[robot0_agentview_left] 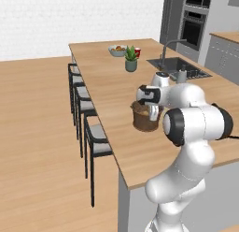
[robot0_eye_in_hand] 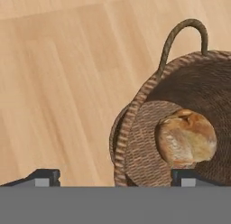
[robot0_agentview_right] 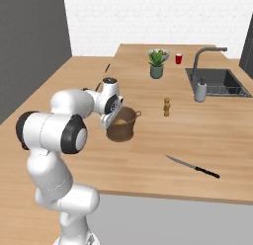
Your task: Open the cabinet, pick up the bread from the cabinet and place it in the basket. Then move the basket to the dining counter.
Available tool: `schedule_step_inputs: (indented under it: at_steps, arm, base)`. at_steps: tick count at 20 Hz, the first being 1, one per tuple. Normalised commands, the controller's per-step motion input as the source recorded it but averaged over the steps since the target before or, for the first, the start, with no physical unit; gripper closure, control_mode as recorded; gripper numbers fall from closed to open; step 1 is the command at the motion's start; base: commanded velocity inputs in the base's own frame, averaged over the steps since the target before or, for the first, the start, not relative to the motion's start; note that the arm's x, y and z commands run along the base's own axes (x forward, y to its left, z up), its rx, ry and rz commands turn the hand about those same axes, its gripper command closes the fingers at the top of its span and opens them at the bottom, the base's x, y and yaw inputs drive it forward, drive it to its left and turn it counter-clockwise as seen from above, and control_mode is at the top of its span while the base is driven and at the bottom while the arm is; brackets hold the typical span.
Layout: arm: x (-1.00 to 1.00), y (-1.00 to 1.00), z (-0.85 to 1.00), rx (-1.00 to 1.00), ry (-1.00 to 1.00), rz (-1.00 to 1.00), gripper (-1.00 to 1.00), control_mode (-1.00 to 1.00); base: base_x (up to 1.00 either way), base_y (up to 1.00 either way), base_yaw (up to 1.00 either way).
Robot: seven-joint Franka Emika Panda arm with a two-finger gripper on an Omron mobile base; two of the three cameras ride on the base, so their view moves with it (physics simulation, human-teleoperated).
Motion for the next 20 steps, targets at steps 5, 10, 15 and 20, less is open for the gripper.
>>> schedule_step_inputs:
  at_steps: [5, 10, 15, 20]
  arm:
    - [-0.92, 0.01, 0.81, 0.00, -0.06, 0.00, -1.00, -1.00]
    - [-1.00, 0.00, 0.08, 0.11, 0.00, -0.18, -1.00, -1.00]
    - [-1.00, 0.07, 0.00, 0.14, 0.00, -0.38, -1.00, -1.00]
    - [-1.00, 0.10, 0.02, 0.15, -0.04, -0.40, -1.00, -1.00]
  base:
    - [0.00, 0.00, 0.00]
    - [0.00, 0.00, 0.00]
    - [0.00, 0.00, 0.00]
    - [0.00, 0.00, 0.00]
